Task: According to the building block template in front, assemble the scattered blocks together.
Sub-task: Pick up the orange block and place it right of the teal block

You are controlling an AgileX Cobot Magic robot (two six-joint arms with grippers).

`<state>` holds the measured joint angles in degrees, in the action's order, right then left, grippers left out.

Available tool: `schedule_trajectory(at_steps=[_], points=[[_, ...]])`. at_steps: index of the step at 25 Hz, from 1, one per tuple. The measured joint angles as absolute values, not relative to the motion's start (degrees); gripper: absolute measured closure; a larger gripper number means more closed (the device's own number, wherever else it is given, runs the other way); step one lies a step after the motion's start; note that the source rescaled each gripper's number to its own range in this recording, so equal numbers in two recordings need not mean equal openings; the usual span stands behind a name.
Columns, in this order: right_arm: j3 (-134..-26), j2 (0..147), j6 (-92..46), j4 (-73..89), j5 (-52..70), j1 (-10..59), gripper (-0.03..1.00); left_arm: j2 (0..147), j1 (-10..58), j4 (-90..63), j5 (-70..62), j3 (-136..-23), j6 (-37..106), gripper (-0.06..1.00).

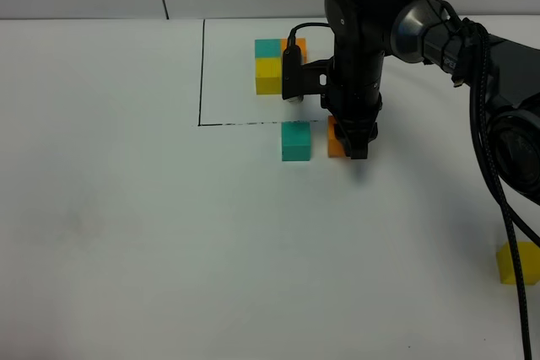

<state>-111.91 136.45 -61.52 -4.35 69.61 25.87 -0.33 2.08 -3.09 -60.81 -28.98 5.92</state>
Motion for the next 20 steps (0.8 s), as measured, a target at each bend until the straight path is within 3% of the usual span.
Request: schedule_trajectory(at_steps=[20], points=[[-112.4,138.6,-62.9,-3.6,68.2,26.5,0.95,-0.3,2.1,-3.1,-60.8,-29.0,5.9,0.32]])
